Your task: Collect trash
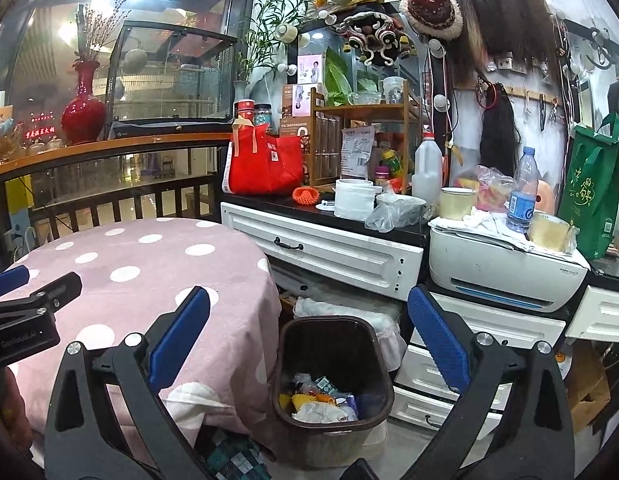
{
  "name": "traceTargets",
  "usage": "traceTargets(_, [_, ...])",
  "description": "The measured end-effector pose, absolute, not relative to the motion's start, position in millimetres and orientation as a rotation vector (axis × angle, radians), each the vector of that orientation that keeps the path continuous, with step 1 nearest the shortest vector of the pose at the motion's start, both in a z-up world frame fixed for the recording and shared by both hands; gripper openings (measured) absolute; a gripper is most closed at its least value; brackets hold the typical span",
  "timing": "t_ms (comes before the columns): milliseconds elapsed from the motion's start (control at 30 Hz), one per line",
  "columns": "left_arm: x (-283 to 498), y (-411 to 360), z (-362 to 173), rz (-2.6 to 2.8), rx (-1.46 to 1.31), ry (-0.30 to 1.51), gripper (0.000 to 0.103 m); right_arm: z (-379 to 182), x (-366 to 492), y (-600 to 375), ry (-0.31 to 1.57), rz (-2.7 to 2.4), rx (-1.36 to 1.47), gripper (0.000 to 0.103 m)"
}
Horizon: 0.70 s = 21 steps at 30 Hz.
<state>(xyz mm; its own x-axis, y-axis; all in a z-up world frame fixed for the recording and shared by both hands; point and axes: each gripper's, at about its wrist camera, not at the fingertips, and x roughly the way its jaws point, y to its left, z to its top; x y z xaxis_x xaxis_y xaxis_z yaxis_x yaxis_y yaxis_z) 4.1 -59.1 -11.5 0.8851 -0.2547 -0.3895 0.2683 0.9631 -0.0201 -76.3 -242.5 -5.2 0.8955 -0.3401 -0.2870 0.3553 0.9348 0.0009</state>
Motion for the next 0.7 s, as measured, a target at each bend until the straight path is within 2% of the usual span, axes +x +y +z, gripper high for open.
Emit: traceTargets(700, [-5.2, -60.7, -10.4, -0.293, 0.05, 0.379, 0.098, -7.6, -77.7, -245.5, 0.306, -0.37, 0.057, 0.098])
